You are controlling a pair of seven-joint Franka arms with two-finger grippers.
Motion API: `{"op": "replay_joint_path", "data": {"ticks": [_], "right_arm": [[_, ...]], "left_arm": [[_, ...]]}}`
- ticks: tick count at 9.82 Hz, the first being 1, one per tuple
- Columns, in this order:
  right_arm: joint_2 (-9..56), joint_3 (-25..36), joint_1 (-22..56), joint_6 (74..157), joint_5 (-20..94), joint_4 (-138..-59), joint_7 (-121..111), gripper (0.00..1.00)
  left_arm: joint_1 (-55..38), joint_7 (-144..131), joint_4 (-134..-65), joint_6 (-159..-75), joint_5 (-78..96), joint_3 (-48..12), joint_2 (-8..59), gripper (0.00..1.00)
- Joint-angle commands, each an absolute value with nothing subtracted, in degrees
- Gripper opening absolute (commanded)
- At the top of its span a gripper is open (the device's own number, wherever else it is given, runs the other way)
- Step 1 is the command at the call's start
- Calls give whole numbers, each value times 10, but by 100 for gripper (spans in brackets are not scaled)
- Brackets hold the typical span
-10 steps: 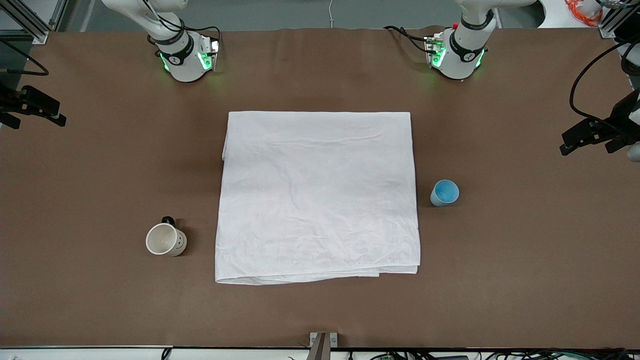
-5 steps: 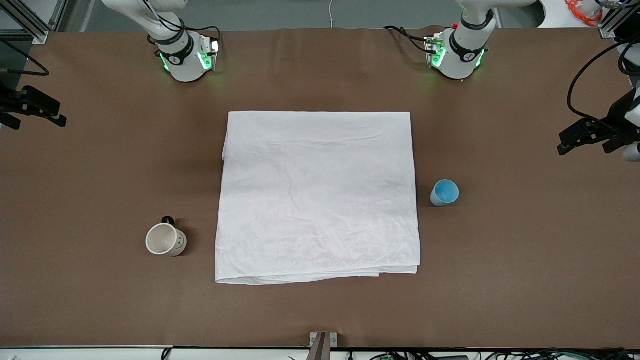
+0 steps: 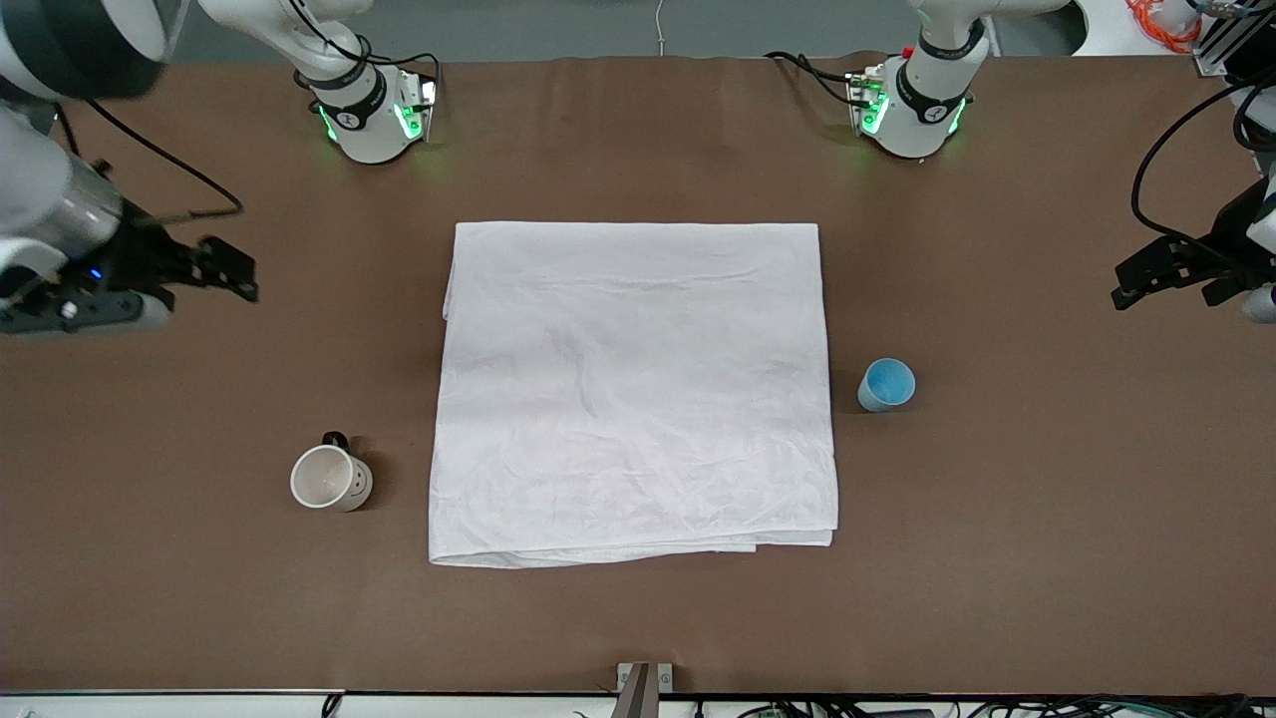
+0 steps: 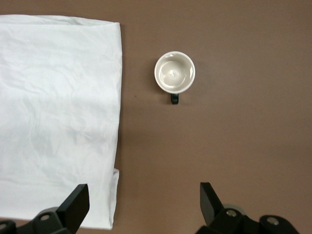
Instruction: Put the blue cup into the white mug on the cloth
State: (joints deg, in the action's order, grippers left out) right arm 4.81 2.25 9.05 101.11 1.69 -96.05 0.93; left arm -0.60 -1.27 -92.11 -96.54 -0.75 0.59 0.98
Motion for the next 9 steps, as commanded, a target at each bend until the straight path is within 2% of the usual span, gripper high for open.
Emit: {"op": "replay_joint_path", "data": {"ticks": [1, 2, 4, 5, 7, 9], "right_arm": [[44, 26, 98, 1153, 28, -1089, 14, 100], [57, 26, 93, 1190, 28, -1123, 13, 100], [126, 26, 82, 1351, 28, -1182, 10, 100], [170, 26, 83, 1402, 28, -1189, 6, 100], [234, 26, 82, 1461, 26, -1187, 2, 100], [252, 26, 70, 1481, 26, -1180, -40, 100]], "left_arm": [[-8, -13, -923, -960, -8, 6, 4, 100], [-8, -13, -923, -960, -5, 6, 4, 100], [-10, -23, -923, -960, 0, 6, 15, 100], [-10, -25, -923, -961, 10, 6, 28, 100], [-35, -21, -923, -963, 14, -3, 80, 100], [-76, -18, -857, -964, -3, -3, 188, 100]]}}
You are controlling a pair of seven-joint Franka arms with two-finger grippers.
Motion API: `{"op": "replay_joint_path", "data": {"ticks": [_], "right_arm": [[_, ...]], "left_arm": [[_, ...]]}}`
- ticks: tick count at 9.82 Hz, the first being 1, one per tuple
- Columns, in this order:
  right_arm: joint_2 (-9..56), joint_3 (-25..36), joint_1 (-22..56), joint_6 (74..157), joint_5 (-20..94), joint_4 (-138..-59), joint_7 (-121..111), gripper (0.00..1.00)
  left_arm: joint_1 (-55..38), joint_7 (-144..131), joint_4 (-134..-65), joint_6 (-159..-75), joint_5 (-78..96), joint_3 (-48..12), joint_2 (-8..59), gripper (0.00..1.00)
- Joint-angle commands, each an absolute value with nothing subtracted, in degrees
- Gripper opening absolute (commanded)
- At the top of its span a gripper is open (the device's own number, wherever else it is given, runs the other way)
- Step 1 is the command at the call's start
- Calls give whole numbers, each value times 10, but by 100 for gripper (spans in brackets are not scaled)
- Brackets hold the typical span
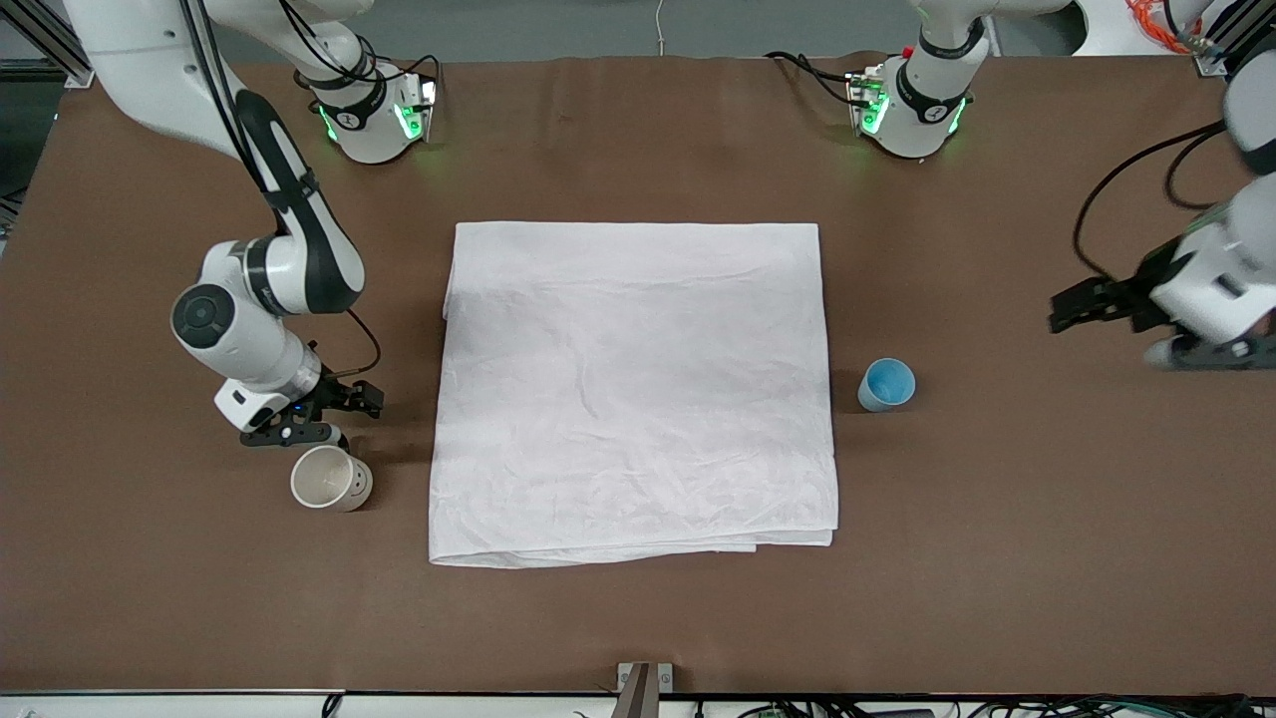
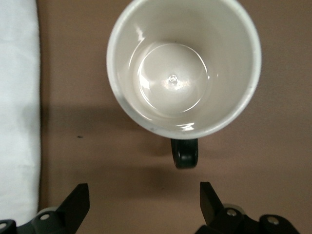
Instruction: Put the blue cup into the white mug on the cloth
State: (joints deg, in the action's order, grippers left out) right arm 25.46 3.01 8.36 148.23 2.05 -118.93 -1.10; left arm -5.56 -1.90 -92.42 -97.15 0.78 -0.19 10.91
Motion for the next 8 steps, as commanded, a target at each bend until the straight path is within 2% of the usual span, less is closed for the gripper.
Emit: {"op": "replay_joint_path", "data": {"ticks": [1, 3, 4, 6, 8], "right_arm": [[254, 26, 67, 1483, 27, -1172, -40, 100], [285, 26, 62, 1483, 28, -1130, -40, 100], [304, 26, 56, 1482, 28, -1114, -40, 100], [308, 26, 61, 1474, 28, -1119, -33, 100], [308, 25, 62, 1475, 28, -1123, -32, 99]], "left_arm": [[-85, -17, -834, -965, -1, -4, 226, 100], [-104, -30, -851, -1016, 7, -27, 261, 100], [-121, -43, -884, -1043, 11, -32, 265, 100], [-146, -85, -977, -1149, 11, -32, 262, 100], [-151, -103, -1041, -1213, 11, -32, 262, 100]]}}
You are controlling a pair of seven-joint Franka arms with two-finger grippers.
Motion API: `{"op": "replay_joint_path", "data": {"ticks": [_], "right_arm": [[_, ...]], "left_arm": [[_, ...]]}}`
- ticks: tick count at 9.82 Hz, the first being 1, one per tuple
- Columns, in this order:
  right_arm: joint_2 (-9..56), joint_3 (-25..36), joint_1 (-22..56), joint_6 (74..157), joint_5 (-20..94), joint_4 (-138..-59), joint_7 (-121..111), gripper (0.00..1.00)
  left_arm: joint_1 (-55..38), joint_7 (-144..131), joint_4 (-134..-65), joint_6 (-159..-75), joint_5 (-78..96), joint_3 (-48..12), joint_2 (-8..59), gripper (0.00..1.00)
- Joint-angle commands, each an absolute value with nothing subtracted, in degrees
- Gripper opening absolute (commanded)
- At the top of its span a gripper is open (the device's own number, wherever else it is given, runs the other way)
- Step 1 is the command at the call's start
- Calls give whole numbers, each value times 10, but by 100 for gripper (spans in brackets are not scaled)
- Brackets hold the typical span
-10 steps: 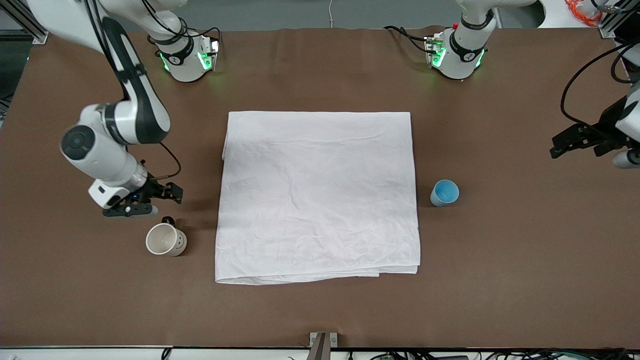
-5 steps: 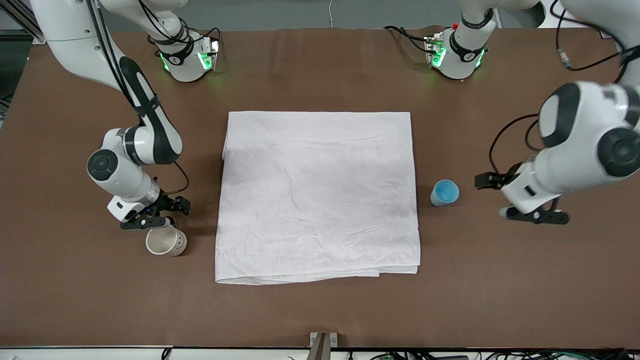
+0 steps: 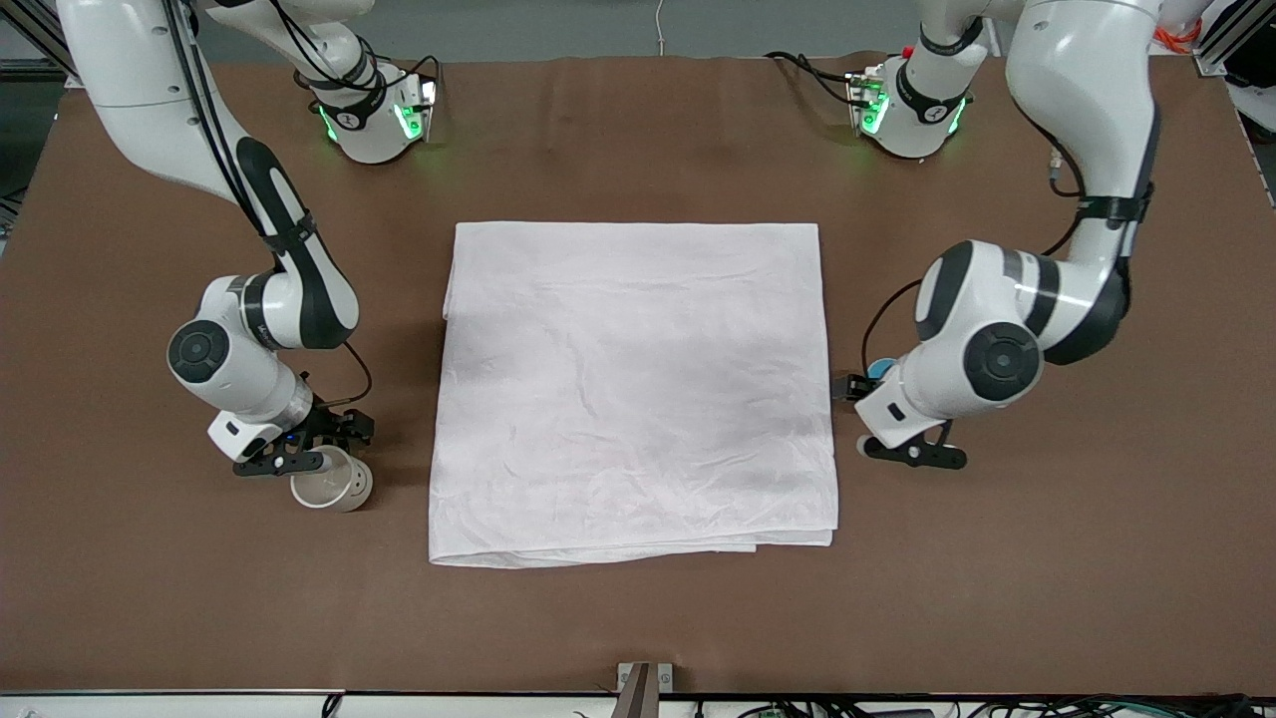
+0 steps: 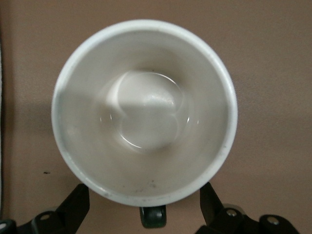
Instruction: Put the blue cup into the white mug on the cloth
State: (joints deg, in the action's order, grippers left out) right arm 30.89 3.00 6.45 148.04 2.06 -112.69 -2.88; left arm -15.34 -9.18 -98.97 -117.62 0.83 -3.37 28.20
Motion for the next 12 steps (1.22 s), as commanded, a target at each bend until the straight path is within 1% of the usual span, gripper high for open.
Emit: {"op": "replay_joint_path", "data": {"ticks": [1, 2, 3, 4, 5, 6, 8, 9, 10, 11, 12], "right_arm": [[308, 25, 62, 1476, 29, -1122, -27, 97], [306, 25, 62, 1475, 29, -1121, -24, 90], [303, 25, 62, 1474, 36, -1120, -9, 68], [301, 25, 65, 1473, 40, -1120, 6, 49], [299, 25, 69, 1472, 40, -1119, 10, 36], [294, 25, 71, 1461, 40, -1119, 11, 29], [274, 25, 69, 1430, 40, -1116, 9, 6], [270, 25, 69, 1423, 40, -1114, 9, 1], [267, 25, 69, 1420, 40, -1113, 11, 0], [259, 25, 70, 1419, 40, -1113, 11, 0], [249, 25, 73, 1412, 40, -1113, 26, 0]], "left_arm": [[-167, -132, -1063, -1228, 7, -32, 257, 100], [-173, -146, -1072, -1228, 5, -32, 248, 100], [-171, -149, -1078, -1228, 5, -32, 243, 100], [-170, -149, -1082, -1229, 5, -31, 243, 100], [-167, -149, -1087, -1243, -1, -30, 248, 100], [-167, -149, -1088, -1247, -6, -30, 256, 100], [-167, -149, -1094, -1268, -10, -31, 270, 98], [-166, -150, -1094, -1269, -10, -31, 277, 94], [-163, -150, -1094, -1269, -10, -31, 277, 73], [-161, -152, -1094, -1267, -9, -31, 277, 48], [-161, -154, -1094, -1265, -9, -31, 276, 25]]}}
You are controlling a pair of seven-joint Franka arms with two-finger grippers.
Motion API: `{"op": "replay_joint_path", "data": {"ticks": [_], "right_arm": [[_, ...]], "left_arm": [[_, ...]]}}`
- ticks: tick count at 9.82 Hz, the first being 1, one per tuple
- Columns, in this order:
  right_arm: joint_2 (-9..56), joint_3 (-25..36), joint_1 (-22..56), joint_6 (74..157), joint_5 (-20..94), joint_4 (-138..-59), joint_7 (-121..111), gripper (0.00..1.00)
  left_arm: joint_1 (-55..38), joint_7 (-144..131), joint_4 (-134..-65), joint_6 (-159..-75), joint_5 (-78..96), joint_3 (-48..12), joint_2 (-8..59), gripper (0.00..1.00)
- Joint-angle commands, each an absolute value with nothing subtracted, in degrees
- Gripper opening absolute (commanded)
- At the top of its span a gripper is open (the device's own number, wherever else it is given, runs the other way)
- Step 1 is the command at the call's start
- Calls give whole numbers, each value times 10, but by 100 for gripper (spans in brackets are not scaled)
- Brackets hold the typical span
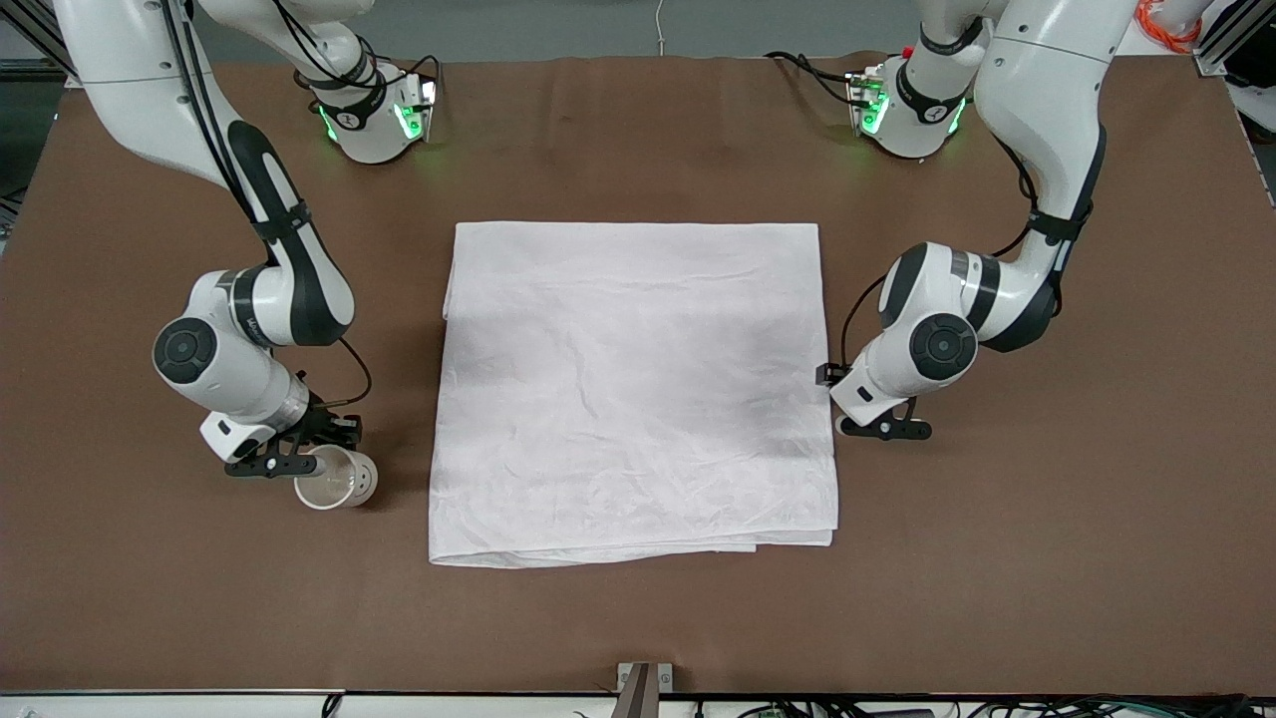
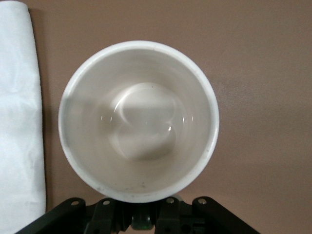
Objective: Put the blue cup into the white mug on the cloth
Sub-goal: 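Lift the white mug with the right gripper and carry it onto the cloth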
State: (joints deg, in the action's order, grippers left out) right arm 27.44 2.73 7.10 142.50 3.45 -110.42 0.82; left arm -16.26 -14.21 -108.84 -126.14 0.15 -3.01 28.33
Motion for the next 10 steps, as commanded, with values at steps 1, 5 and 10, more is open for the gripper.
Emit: {"op": "replay_joint_path", "data": {"ticks": [1, 5, 10], "right_arm": [[232, 24, 96, 1397, 40, -1112, 62, 0], [206, 8, 269, 1394, 40, -1093, 339, 1], [270, 10, 450, 1474, 33, -1058, 495, 1]], "left_arm": [[-156, -163, -1095, -1264, -9, -31, 277, 13], [-156, -175, -1086, -1249, -10, -31, 270, 0], [-158, -167, -914, -1119, -7, -32, 272, 0]]}}
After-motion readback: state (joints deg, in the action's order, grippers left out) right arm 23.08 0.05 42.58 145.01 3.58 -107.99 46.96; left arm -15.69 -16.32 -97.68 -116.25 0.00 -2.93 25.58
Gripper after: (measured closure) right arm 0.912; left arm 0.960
